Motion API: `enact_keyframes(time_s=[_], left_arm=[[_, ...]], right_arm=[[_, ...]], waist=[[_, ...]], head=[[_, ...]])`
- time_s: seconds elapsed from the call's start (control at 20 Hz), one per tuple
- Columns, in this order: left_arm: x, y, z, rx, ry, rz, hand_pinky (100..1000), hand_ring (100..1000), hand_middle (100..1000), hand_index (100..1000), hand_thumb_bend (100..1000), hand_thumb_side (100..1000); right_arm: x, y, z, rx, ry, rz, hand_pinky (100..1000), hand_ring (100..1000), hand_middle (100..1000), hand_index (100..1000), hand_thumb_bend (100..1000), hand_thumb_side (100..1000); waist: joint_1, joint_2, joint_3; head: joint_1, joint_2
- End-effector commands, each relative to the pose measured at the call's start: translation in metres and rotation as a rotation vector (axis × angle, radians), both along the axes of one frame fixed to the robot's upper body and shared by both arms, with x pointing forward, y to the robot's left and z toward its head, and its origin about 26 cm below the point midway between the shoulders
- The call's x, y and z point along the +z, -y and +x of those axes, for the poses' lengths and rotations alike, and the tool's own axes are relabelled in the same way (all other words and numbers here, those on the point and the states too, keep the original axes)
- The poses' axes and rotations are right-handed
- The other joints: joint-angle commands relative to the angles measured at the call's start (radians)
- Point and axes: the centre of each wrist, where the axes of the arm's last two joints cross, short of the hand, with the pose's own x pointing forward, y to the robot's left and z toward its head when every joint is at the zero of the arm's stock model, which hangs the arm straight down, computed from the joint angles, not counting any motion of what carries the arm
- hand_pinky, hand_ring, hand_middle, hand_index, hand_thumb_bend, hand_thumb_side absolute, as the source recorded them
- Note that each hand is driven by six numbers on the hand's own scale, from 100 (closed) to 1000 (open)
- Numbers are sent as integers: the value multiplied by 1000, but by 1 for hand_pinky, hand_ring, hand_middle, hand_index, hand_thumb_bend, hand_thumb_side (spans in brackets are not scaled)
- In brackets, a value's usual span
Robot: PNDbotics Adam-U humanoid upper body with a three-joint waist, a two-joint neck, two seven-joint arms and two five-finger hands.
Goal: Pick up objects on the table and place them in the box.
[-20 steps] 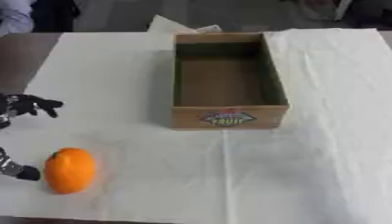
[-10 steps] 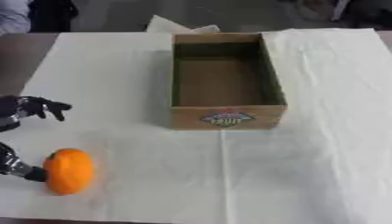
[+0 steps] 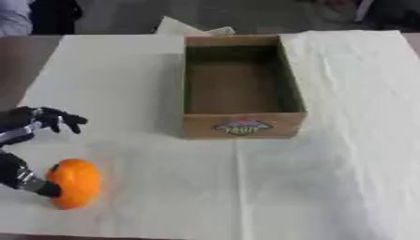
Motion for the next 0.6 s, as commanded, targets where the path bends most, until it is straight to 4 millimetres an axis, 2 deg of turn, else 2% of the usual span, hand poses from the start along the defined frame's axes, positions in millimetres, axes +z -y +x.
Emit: enact_keyframes(time_s=[0.05,0.2,0.45,0.6], left_arm=[[11,-7,-4,-295,-81,386,684,835,708,926,835,721],[6,-7,-5,-306,-93,417,677,827,699,898,792,733],[6,-8,-7,-311,-79,462,668,813,683,884,671,787],[10,-6,-6,-302,-20,476,654,802,670,881,670,809]], right_arm=[[7,-1,-2,10,25,-8,888,960,517,741,100,849],[7,0,-2,10,26,-7,888,960,516,742,100,849],[7,-1,-2,13,24,-7,889,962,516,742,100,850],[7,-2,-2,16,22,-6,889,962,516,742,100,851]], waist=[[3,-16,0],[1,-16,-2],[1,-15,1],[0,-15,0]], head=[[-3,2],[-3,-1],[-3,-1],[-3,-1]])
